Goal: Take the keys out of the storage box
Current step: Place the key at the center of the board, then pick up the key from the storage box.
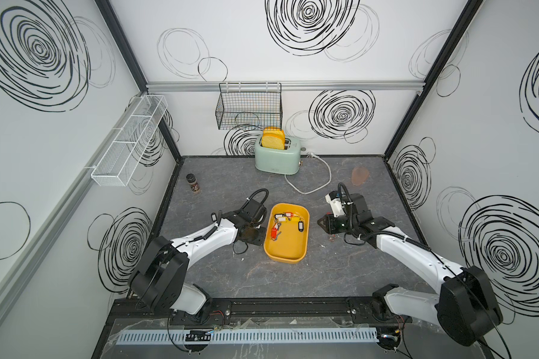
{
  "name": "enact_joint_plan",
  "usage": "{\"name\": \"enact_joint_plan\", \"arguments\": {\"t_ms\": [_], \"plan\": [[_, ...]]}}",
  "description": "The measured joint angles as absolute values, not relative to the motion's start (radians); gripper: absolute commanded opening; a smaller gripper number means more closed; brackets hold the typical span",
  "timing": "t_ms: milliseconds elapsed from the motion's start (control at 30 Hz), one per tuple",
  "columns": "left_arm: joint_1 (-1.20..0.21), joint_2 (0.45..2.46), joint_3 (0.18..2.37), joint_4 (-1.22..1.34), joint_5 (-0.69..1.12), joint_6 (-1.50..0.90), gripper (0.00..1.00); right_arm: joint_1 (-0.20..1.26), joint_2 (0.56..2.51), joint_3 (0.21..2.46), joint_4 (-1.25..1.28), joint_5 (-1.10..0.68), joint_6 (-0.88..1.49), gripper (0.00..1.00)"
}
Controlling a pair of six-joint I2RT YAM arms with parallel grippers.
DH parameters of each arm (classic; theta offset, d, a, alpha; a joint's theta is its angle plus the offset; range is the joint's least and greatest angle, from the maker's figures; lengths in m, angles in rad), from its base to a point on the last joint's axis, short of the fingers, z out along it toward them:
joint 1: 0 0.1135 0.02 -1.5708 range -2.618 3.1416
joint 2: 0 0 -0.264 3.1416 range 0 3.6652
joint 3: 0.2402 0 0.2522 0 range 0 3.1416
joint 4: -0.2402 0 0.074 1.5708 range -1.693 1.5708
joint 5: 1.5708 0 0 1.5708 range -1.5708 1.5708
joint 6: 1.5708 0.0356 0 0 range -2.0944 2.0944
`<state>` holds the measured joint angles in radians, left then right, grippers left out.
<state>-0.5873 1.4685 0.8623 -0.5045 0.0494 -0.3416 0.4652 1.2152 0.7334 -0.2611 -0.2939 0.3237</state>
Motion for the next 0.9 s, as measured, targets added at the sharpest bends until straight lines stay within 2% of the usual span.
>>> {"name": "enact_joint_plan", "arguments": {"t_ms": [367, 467, 567, 900], "plan": [[-0.648, 1.478, 0.863, -0.494, 0.071, -0.358, 0.36, 0.595, 1.342, 0.814, -0.256, -0.334, 0.272, 0.29], [-0.649, 1.478, 0.863, -0.495, 0.068, -0.359, 0.39, 0.627, 1.388, 0.839, -0.254, -0.341, 0.26, 0.31], [-0.64, 1.469, 0.862, -0.499, 0.06, -0.363, 0.43, 0.662, 1.437, 0.865, -0.25, -0.342, 0.246, 0.34], [-0.561, 1.352, 0.841, -0.504, 0.058, -0.368, 0.45, 0.751, 1.613, 0.958, -0.215, -0.341, 0.211, 0.37]]}}
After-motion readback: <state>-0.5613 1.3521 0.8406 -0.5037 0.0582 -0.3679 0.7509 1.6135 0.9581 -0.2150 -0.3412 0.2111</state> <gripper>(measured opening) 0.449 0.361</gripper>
